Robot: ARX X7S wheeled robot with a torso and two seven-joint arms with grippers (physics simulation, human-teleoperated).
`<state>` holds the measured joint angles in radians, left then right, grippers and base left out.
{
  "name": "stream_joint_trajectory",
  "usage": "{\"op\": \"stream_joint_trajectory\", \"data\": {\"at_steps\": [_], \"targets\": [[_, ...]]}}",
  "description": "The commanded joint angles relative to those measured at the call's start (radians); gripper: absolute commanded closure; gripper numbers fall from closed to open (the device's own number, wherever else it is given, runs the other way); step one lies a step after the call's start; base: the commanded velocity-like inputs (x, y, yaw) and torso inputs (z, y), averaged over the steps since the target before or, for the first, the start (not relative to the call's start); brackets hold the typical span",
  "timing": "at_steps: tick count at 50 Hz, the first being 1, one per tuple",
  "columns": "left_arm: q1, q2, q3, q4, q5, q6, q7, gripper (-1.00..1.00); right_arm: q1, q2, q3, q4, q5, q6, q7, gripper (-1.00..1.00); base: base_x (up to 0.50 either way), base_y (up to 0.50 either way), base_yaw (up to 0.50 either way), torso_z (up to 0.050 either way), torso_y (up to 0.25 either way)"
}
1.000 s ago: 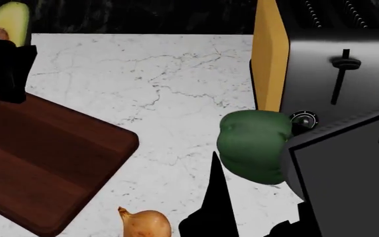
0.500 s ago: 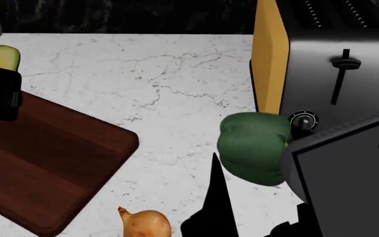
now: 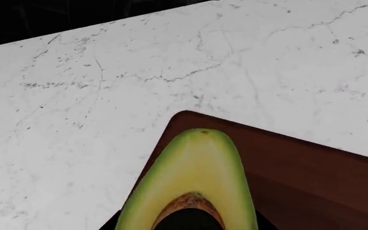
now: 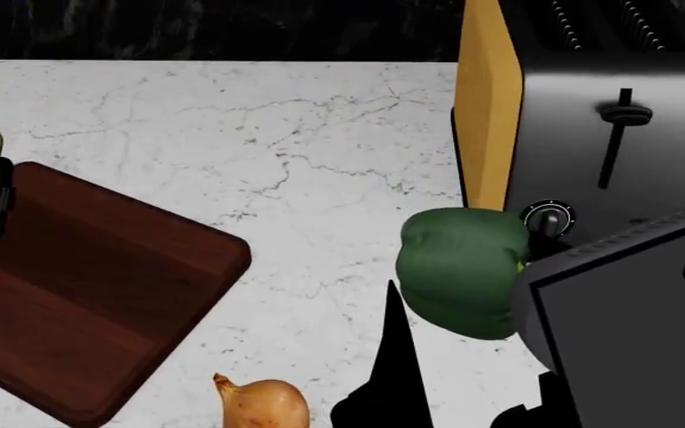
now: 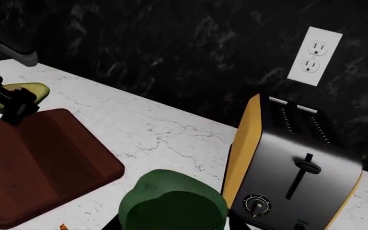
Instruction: Place the avocado, onion, tomato and bell pepper on the cutting board.
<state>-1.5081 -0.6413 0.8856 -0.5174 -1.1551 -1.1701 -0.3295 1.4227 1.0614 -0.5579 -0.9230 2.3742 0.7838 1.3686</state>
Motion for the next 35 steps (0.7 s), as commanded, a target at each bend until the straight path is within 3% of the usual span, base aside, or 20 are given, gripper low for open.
{"op": "stream_joint_trajectory", "data": {"at_steps": [1, 26, 27, 35], "targets": [[0.029, 0.029, -0.015, -0.067, 0.017, 0.036, 0.051, 1.0, 0.008, -0.019, 0.02, 0.008, -0.033, 0.018, -0.029, 1.0, 0.0, 0.0, 0.0, 0.0, 0.0], [0.124, -0.006, -0.038, -0.03, -0.021, 0.049, 0.012, 1.0, 0.0, -0.008, 0.02, -0.006, -0.041, 0.008, -0.034, 1.0, 0.0, 0.0, 0.0, 0.0, 0.001], [0.122, -0.006, -0.033, -0.027, -0.016, 0.049, 0.011, -1.0, 0.001, -0.009, 0.02, -0.006, -0.04, 0.007, -0.034, 1.0, 0.0, 0.0, 0.0, 0.0, 0.0], [0.116, -0.011, -0.043, -0.022, -0.026, 0.043, 0.0, -1.0, 0.003, -0.01, 0.017, -0.007, -0.041, 0.005, -0.033, 1.0, 0.0, 0.0, 0.0, 0.0, 0.0]]}}
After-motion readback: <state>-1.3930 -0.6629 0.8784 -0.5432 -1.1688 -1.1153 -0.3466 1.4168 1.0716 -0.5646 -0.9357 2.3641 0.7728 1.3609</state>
